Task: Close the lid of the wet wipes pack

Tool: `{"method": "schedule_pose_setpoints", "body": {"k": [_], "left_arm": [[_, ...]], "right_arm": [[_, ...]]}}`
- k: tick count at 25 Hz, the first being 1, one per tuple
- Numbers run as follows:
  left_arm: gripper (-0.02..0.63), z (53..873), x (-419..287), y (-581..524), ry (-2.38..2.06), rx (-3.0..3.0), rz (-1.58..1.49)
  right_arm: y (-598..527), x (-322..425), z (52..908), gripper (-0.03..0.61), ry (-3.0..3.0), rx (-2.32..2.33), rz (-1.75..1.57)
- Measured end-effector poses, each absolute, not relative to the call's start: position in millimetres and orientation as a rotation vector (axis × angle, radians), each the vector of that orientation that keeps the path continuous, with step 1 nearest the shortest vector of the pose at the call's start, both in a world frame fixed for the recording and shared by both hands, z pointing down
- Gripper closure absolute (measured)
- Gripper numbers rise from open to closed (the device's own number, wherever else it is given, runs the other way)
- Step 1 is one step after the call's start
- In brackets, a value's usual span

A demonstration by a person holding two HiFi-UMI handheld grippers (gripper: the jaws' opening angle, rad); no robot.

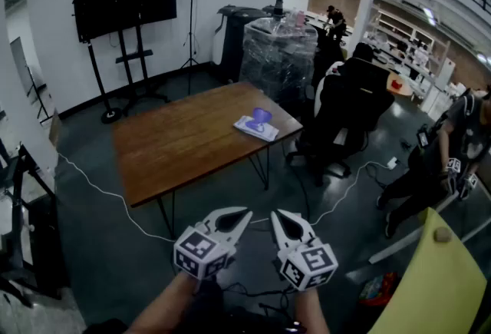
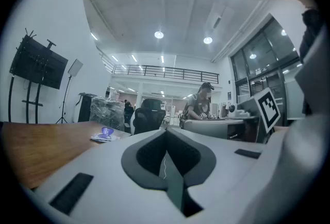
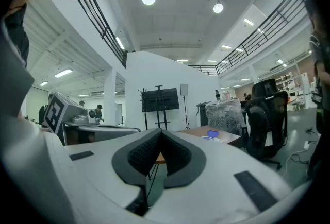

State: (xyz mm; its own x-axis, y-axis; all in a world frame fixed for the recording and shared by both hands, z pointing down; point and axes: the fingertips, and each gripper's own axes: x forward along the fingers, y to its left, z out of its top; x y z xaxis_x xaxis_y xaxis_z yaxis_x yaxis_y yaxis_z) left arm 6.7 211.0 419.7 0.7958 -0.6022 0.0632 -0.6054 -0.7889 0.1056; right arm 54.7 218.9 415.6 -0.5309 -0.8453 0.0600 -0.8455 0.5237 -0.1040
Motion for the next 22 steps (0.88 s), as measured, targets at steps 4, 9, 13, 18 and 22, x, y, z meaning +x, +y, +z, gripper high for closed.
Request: {"method": "schedule_pose_setpoints", "body": {"k": [4, 9, 13, 18, 22], "left_arm": [[0.620, 419, 3, 206, -0.965, 2.865, 0.034], [0.620, 419, 0, 197, -0.974, 2.860, 0.046], [0.620, 421, 0, 188, -0.982, 2.863, 0.050], [0.620, 421, -1, 178, -0.979, 2.854, 0.057], [0.621, 422, -2, 167, -0.978, 2.852, 0.057]], "right_arm": [[214, 51, 416, 0.568, -2.742, 1.531, 0.194], [205, 48, 417, 0.568, -2.738, 1.520, 0.185], [198, 48, 418, 0.568, -2.732, 1.516, 0.183], [187, 45, 418, 0.568, -2.715, 1.514, 0.182], [176, 44, 420, 0.568, -2.704, 1.510, 0.184]]}}
